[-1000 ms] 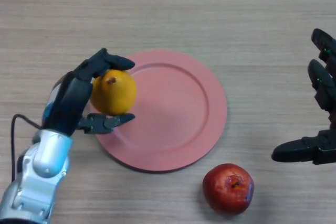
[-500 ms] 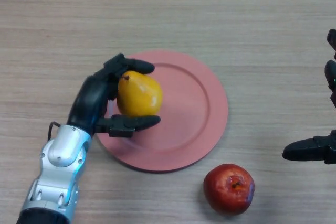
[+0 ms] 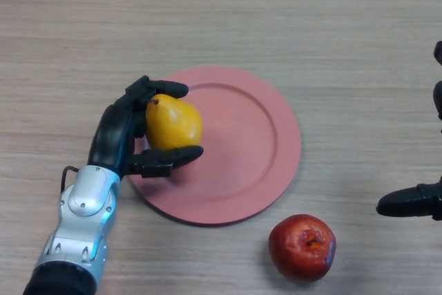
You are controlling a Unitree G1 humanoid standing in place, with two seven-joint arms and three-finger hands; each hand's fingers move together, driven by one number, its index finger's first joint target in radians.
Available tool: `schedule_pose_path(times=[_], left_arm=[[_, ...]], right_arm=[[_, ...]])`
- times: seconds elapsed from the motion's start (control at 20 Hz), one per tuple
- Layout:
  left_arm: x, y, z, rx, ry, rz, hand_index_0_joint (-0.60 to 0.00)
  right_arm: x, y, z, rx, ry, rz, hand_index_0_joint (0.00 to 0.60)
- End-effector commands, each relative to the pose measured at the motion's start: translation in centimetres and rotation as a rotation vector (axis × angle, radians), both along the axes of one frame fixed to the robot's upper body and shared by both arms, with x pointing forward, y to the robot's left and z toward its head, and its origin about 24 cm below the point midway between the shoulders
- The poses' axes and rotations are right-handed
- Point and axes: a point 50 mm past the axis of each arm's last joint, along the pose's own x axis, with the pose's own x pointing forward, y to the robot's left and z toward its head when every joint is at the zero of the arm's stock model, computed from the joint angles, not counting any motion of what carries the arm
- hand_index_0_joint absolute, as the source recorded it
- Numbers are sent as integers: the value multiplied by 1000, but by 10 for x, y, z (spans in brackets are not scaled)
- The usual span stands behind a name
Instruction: Pick up the yellow pear and place it on the plate
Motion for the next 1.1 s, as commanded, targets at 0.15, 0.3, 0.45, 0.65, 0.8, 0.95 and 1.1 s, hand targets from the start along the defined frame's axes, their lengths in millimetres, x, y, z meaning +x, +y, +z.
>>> schedule_pose_path(times=[0.15, 0.3, 0.45, 0.65, 0.8, 0.95, 1.1], left_arm=[[10, 5, 47, 20, -278, 22, -600], [9, 6, 47, 16, -275, 28, -350], [9, 11, 47, 29, -271, 53, 0], [10, 12, 49, 76, -287, 68, 0], [4, 15, 57, 54, -301, 78, 0], [-4, 17, 72, 90, -356, 64, 0], [-20, 26, 93, 96, -408, 65, 0]], right_arm=[[-9, -9, 36, -73, -229, -35, 0], [-9, -9, 37, -77, -228, -33, 0], [-9, -7, 37, -64, -216, -24, 0], [-8, -5, 36, -47, -210, -12, 0], [-8, -5, 36, -51, -216, -13, 0], [-6, -4, 36, -52, -225, -13, 0], [-4, -4, 35, -30, -222, -7, 0]])
